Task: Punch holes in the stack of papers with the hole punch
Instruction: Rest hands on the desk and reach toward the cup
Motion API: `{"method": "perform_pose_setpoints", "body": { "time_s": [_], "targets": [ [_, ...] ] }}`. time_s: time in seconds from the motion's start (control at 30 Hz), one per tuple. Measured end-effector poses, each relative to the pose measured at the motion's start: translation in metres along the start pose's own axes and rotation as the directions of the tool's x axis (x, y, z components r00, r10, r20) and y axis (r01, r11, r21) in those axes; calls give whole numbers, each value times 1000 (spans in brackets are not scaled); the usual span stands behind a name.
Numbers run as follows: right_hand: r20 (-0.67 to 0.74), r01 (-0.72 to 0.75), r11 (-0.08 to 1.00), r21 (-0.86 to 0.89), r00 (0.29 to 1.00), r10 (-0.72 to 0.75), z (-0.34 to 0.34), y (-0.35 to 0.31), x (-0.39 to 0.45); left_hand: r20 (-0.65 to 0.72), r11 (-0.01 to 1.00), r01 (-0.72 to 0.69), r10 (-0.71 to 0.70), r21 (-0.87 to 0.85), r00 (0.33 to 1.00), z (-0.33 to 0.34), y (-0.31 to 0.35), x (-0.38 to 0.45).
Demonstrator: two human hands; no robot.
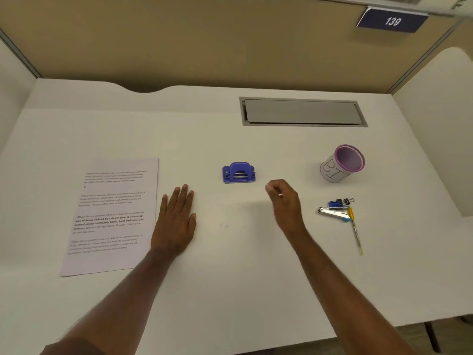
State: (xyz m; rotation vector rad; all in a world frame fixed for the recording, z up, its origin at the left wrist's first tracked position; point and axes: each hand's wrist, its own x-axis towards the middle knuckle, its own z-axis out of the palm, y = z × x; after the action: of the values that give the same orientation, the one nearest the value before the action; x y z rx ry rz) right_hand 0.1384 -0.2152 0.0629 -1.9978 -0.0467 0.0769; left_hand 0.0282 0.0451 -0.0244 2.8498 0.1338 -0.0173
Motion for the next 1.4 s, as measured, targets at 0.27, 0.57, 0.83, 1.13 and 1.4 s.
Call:
{"method": "perform_pose_setpoints", "body": {
  "time_s": [0.27,0.57,0.83,1.13,1.4],
  "targets": [
    [-516,-195,931,-309,857,9,-160,2,109,-17,1000,-4,4,1,1000,4,0,2],
    [-492,-322,800,-506,870,40,-173,9,132,-21,1000,-9,9,-8,1000,3,0,2],
    [-459,-308,790,-530,888,39,-174,6,134,-23,1000,-11,10,-11,1000,2,1,2],
    [-511,-335,775,-536,859,17,-167,13,129,-9,1000,-9,9,-9,1000,2,0,2],
    [-376,99,907,-410,887,-267,-106,-13,81,6,1000,-5,5,-15,1000,-4,6,4]
  ]
}}
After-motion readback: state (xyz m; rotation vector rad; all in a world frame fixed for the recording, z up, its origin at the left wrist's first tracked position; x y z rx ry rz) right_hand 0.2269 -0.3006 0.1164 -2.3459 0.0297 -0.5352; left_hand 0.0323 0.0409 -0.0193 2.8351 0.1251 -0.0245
